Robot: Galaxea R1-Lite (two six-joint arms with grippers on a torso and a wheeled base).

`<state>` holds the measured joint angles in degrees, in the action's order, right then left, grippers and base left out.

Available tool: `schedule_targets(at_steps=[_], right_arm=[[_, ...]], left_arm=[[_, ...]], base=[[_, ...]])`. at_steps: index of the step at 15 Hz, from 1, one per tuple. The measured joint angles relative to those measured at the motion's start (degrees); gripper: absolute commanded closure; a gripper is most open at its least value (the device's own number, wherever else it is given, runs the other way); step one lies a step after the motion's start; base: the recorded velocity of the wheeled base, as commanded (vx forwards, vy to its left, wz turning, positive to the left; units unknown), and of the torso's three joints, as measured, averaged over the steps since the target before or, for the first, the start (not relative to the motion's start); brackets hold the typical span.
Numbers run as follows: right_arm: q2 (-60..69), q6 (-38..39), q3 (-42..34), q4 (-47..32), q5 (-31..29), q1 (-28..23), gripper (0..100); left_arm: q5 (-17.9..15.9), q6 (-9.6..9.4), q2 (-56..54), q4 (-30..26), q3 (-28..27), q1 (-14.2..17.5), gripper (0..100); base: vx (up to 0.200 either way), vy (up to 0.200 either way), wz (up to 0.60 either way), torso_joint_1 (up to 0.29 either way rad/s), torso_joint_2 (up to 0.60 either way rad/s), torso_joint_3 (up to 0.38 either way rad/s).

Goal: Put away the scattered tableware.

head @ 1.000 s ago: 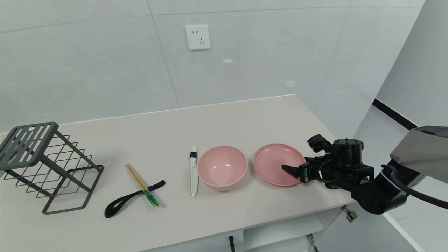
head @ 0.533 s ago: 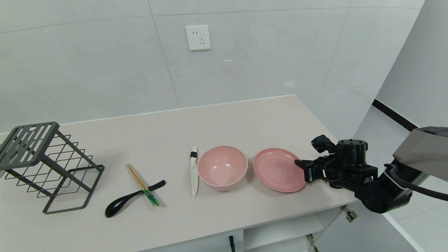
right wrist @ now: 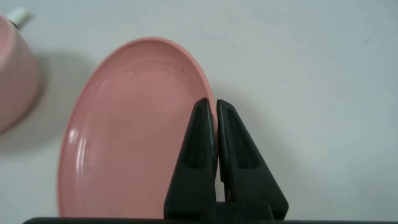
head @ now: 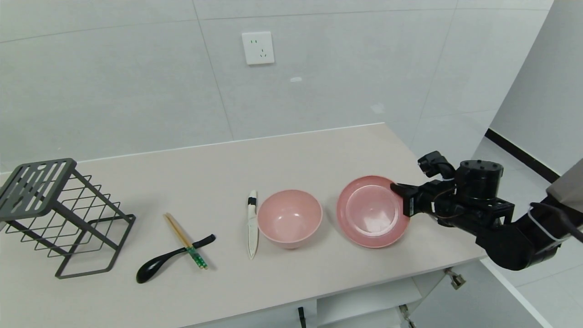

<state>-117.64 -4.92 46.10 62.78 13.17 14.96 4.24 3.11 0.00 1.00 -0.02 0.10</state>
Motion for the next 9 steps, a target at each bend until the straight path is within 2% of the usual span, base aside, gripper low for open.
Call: schedule_targets(at_steps=[2, 4, 6, 8, 9], right_arm=[[5.4, 0.2, -3.5, 1.5, 0.0, 0.2, 100], [10.6, 1.1, -8.0, 4.1, 0.0, 0.1, 100], [14.7, 2.7, -12.9, 8.3, 0.0, -0.2, 100], [18.0, 3.6, -17.5, 12.8, 0.1, -1.1, 100], [19.8, 3.7, -19.1, 13.8, 0.1, -2.6, 100]], left_arm=[[-0.3, -0.05, 0.0, 1.5, 0.0, 0.1, 0], [-0.7, -0.16, 0.0, 10.2, 0.0, 0.1, 0], [-3.7, -0.11, 0.0, 11.6, 0.0, 0.0, 0], [-12.4, -0.18, 0.0, 10.8, -1.2, -0.1, 0], [-16.7, -0.24, 0.5, 8.5, -3.1, -0.1, 0]], base=[[0.000, 0.000, 0.00, 0.000, 0.00, 0.000], [0.000, 0.000, 0.00, 0.000, 0.00, 0.000], [0.000, 0.000, 0.00, 0.000, 0.00, 0.000], [0.000, 0.000, 0.00, 0.000, 0.00, 0.000], [0.000, 0.000, 0.00, 0.000, 0.00, 0.000]])
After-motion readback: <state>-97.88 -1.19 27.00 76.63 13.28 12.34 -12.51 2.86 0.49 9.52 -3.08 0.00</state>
